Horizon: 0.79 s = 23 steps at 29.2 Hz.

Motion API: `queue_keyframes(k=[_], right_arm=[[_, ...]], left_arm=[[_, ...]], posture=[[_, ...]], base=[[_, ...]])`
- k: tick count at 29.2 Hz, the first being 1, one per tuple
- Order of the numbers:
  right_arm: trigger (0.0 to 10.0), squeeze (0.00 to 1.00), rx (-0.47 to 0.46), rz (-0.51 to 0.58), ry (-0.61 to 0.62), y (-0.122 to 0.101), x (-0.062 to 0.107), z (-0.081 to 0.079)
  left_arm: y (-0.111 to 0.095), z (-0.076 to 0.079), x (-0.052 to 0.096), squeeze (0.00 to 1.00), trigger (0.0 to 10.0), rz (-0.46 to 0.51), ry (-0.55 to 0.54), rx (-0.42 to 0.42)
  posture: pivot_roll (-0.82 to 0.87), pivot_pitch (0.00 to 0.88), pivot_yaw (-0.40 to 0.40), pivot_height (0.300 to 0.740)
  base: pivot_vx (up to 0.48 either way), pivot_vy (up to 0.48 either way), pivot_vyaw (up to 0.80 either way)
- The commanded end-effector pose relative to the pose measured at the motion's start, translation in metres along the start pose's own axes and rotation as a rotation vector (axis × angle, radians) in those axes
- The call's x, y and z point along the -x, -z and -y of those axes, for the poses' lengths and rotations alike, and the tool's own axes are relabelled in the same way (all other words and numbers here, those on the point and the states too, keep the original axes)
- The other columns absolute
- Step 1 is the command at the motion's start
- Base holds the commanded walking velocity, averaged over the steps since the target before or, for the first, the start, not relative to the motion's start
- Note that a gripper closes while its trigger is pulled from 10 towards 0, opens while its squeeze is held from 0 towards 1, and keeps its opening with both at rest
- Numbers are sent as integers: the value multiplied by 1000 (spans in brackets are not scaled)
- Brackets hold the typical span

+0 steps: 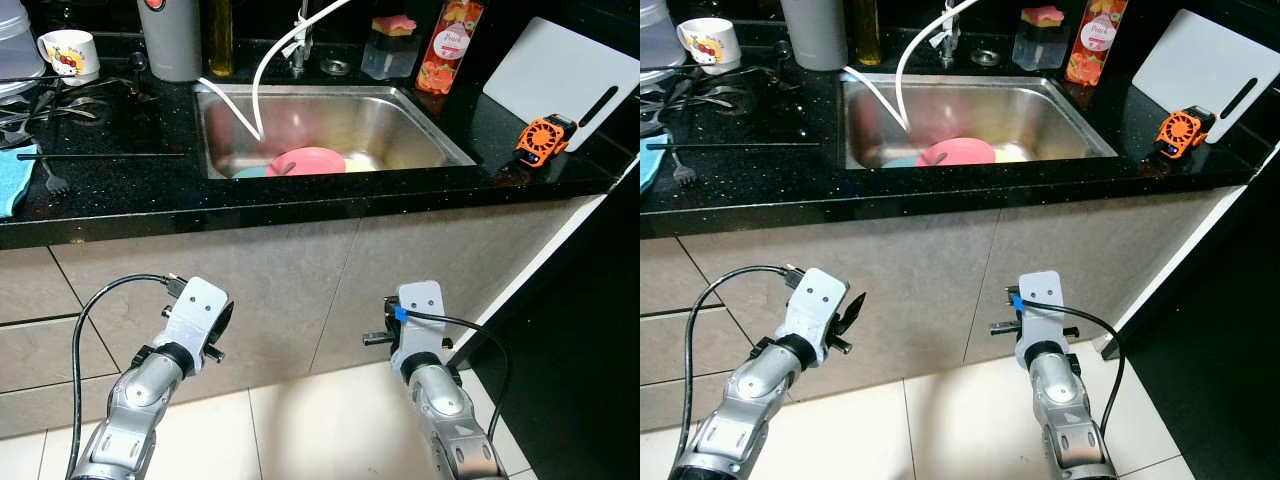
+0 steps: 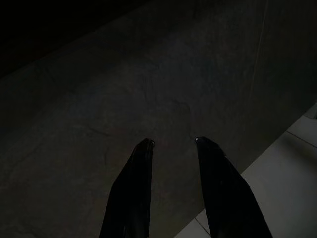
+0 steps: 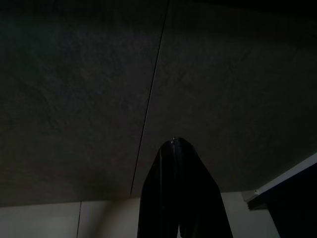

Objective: Kitchen organization

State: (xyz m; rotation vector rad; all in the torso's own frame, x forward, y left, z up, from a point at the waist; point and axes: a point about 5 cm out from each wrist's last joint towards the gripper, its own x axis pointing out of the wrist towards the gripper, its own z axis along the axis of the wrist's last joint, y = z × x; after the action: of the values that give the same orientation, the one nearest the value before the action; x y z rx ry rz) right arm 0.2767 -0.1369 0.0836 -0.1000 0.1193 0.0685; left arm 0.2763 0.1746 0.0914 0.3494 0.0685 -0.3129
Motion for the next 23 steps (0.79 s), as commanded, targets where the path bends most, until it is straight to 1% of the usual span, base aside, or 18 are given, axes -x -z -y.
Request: queue_keyframes(k=[1,23], right_arm=[[10000,0,-5,-18,16,3,0,5],[10000,0,5,-16,6,3,0,4]], left_arm=[[1,5,-1,0,10000,-7,26,4],[2,7,-2,0,10000,-5,28,4]], posture=[[182,63,-80,740],[182,53,-84,740]], base=[[0,0,0],[0,0,0]])
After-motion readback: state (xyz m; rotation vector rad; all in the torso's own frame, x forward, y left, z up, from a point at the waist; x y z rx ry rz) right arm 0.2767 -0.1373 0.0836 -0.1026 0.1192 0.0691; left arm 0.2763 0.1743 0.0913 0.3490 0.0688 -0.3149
